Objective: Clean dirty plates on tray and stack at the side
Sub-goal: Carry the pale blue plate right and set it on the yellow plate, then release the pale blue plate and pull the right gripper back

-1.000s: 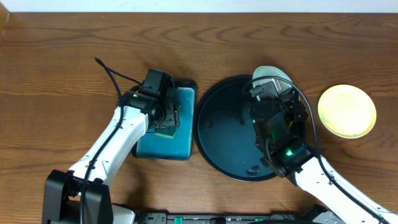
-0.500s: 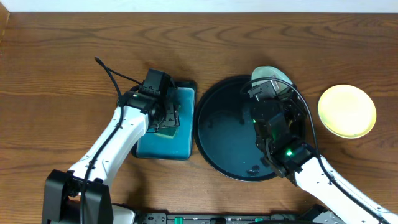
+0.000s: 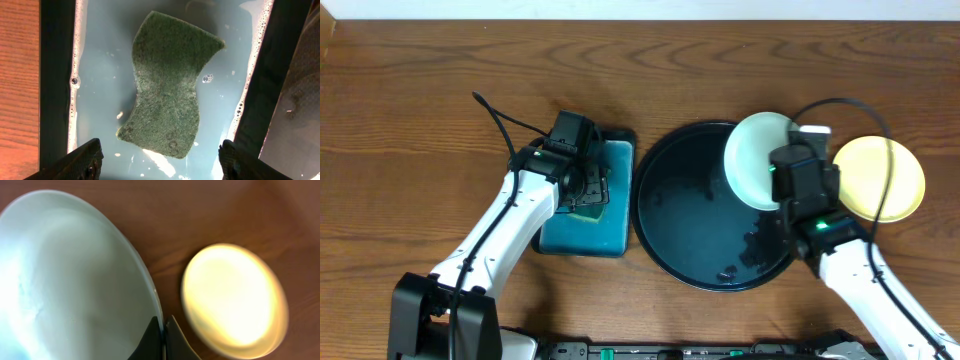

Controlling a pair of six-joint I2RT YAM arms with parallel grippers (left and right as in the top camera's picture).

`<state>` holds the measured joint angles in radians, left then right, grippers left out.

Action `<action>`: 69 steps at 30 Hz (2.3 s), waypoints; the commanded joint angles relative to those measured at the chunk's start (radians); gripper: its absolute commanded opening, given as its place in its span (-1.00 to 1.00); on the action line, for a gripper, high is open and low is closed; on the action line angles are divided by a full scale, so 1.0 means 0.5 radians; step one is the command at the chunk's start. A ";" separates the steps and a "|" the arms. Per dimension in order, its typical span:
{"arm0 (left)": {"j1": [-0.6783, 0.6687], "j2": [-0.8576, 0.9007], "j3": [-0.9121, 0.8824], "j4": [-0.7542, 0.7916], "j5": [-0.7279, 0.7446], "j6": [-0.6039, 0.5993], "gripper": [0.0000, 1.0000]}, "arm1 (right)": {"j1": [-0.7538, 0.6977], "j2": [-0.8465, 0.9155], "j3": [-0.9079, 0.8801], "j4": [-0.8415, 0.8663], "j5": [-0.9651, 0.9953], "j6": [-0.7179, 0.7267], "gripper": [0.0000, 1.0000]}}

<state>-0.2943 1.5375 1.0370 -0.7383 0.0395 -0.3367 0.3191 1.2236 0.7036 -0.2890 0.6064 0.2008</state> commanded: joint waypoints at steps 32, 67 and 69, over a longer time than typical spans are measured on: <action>0.006 -0.002 -0.015 -0.011 -0.003 -0.002 0.51 | -1.808 0.307 0.008 -0.123 -0.923 1.202 -0.97; 0.181 -0.005 0.137 -0.353 -0.002 -0.002 0.52 | -0.846 0.501 0.230 -0.258 -1.759 -0.098 0.99; 0.207 -0.005 0.137 -0.439 -0.003 -0.002 0.52 | -0.805 0.496 0.295 -0.473 -1.728 -0.121 0.98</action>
<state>-0.2138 1.5375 1.0782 -0.9134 0.0463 -0.3370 -0.1173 1.4719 0.7864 -0.4416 -0.3279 0.2008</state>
